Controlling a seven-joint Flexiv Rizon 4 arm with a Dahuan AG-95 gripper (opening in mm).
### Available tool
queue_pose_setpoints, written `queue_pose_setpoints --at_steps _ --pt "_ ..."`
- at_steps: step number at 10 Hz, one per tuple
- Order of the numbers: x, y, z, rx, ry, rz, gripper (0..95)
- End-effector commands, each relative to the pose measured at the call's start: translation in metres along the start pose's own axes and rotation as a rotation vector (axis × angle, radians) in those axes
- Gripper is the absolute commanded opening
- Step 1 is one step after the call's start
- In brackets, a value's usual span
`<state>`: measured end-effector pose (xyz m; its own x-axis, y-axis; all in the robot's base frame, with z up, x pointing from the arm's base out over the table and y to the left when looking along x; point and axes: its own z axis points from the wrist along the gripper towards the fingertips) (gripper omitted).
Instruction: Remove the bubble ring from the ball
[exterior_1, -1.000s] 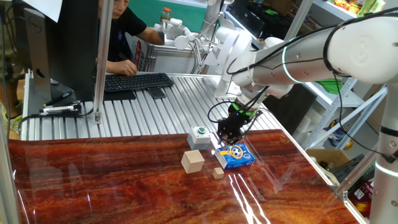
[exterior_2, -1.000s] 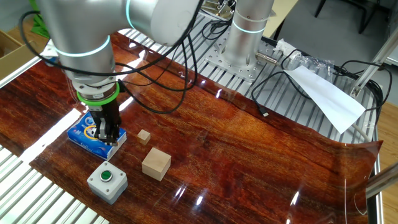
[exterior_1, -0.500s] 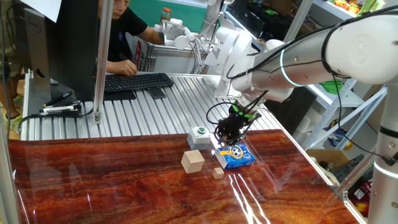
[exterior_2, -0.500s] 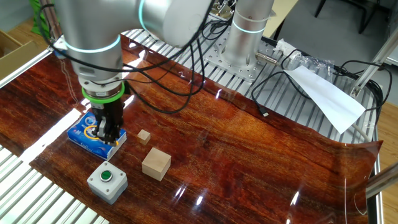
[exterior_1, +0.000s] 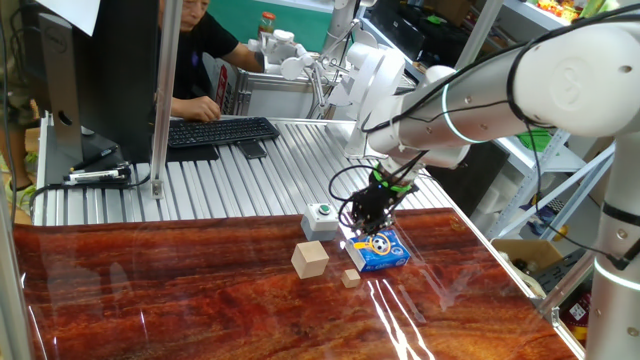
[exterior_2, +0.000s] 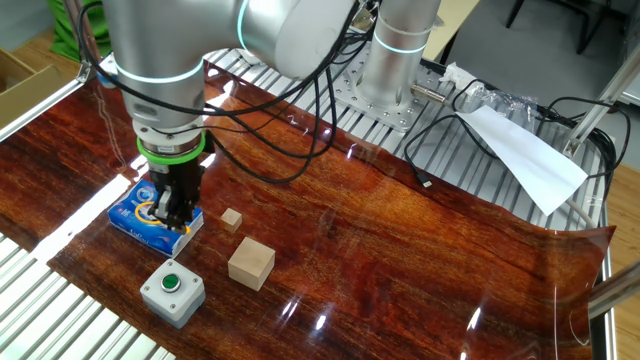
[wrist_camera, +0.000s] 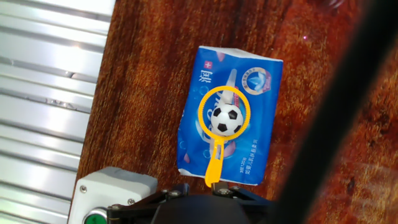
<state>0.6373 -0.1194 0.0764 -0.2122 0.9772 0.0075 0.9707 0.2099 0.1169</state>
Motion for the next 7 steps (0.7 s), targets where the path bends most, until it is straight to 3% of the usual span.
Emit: queue_pose_setpoints --at_steps 1,7 --pt "-0.001 0.001 0.001 -0.001 0.005 0.029 19.0" --pt "-0.003 0.001 0.012 0.000 -0.007 0.021 19.0"
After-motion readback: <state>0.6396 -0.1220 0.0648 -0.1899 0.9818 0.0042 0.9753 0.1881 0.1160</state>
